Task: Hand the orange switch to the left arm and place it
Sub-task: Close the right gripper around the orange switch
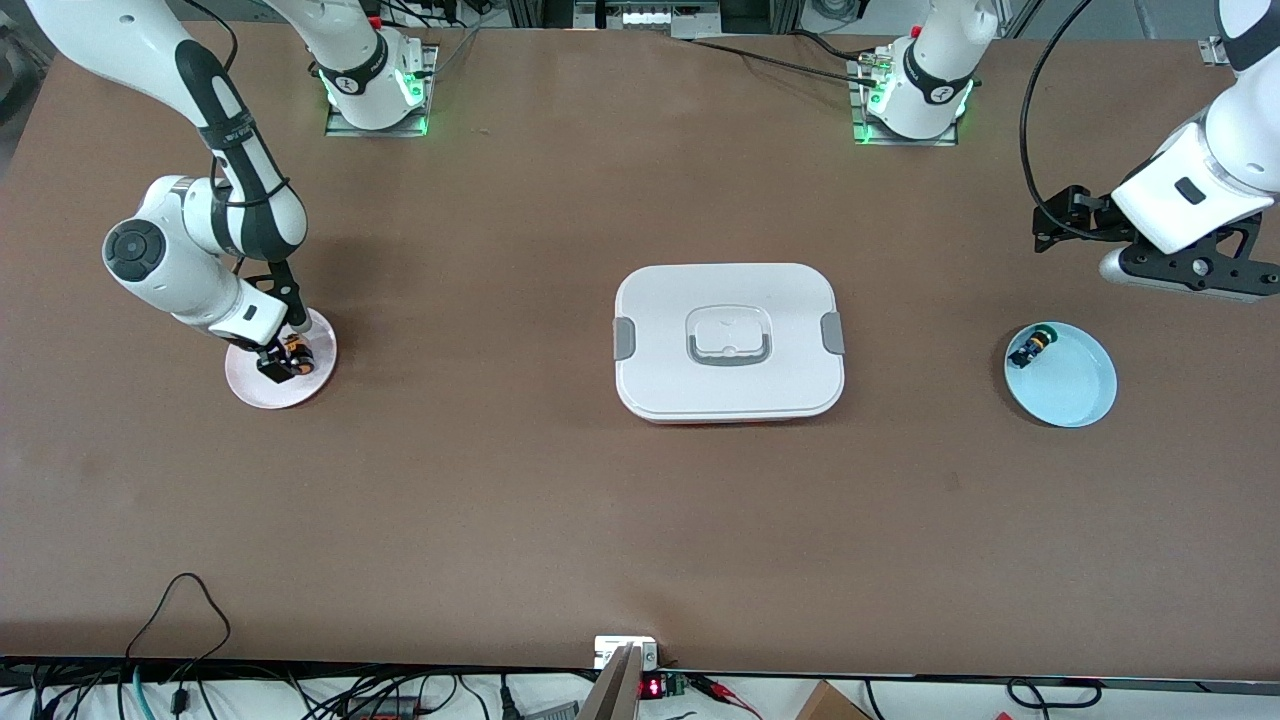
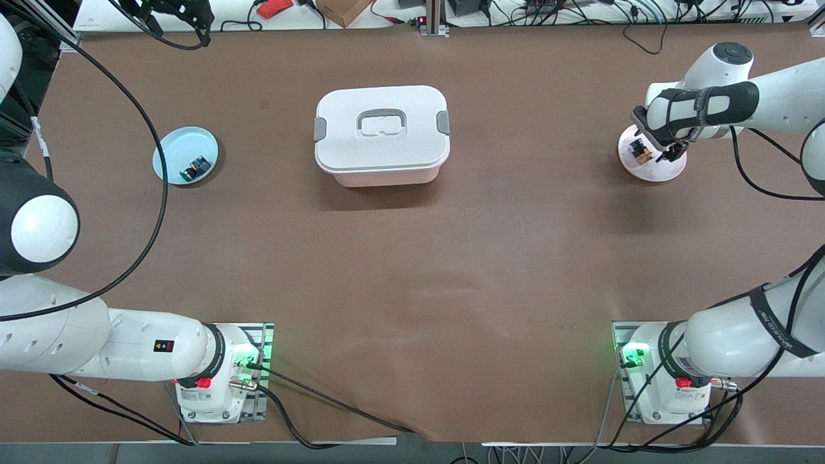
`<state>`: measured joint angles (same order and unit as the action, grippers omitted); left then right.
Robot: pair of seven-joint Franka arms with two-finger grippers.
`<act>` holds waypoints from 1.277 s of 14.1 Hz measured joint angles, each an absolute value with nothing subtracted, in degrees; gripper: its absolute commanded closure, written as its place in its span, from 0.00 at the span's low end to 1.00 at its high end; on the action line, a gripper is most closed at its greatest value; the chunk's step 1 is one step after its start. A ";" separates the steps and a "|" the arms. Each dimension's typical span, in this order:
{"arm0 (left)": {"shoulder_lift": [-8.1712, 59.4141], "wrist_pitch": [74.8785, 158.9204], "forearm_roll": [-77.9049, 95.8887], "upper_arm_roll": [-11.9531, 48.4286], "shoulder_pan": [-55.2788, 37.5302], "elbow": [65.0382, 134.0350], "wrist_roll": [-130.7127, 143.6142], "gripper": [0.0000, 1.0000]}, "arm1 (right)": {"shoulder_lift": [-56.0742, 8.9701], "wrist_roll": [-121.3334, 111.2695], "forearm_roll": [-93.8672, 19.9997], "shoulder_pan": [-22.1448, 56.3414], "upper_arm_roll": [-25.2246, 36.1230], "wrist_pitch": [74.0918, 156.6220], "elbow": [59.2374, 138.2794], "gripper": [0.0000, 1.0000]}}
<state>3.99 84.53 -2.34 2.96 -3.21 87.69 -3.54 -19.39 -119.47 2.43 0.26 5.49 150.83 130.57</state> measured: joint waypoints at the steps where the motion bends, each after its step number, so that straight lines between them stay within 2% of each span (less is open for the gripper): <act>1: 3.99 84.53 -2.34 2.96 -3.21 87.69 -3.54 0.00 | -19.64 -119.37 2.43 0.26 5.49 151.13 130.57 0.00; 18: 3.99 84.53 -2.34 2.96 -3.22 87.69 -3.54 0.00 | -22.04 -118.76 2.39 0.23 4.77 153.94 130.57 0.00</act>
